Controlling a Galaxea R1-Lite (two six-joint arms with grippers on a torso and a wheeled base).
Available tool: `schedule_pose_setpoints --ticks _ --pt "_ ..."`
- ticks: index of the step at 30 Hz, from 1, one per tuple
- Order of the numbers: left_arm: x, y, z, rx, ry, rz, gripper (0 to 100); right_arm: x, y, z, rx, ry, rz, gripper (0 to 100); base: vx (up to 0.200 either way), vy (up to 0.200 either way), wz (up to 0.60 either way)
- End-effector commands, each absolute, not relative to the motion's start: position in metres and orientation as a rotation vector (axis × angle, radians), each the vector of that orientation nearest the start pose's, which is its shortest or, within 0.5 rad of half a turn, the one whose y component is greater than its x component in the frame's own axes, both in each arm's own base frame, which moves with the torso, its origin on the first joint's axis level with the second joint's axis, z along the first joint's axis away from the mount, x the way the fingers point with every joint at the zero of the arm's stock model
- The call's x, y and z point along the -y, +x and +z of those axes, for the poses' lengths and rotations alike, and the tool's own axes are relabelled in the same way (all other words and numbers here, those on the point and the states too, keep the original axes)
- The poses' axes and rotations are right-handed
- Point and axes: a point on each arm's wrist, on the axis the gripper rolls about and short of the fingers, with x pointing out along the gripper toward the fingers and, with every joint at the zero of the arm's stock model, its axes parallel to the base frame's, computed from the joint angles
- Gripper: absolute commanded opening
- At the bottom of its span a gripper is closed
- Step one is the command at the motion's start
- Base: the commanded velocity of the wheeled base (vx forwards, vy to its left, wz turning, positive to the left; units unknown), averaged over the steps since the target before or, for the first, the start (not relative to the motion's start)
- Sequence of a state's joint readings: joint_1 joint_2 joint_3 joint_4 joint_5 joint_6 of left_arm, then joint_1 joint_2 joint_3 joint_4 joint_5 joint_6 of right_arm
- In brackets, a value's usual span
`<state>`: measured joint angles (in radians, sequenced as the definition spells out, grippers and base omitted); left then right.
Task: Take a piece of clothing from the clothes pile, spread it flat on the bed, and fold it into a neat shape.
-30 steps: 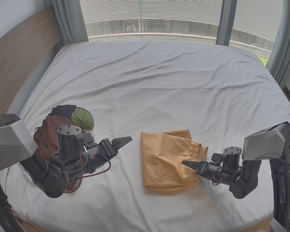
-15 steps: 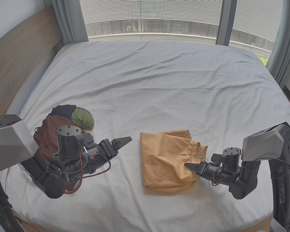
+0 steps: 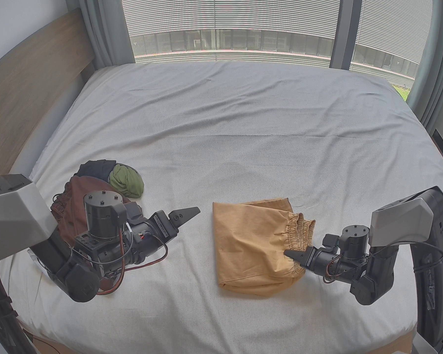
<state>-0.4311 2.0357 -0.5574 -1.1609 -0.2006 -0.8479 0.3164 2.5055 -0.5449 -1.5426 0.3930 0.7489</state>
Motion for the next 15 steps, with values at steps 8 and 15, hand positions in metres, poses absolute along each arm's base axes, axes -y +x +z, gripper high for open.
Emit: schedule_pose_setpoints --ticks 8,15 --pt "0.131 0.289 0.076 -0.535 -0.776 -0.444 100 -0.112 0.304 -0.011 -0.634 0.732 0.633 0 0.000 0.000 0.00" --pt "0.130 0.288 0.078 -0.530 -0.777 -0.445 100 -0.116 0.298 0.011 -0.604 0.729 0.716 0 0.000 0.000 0.00"
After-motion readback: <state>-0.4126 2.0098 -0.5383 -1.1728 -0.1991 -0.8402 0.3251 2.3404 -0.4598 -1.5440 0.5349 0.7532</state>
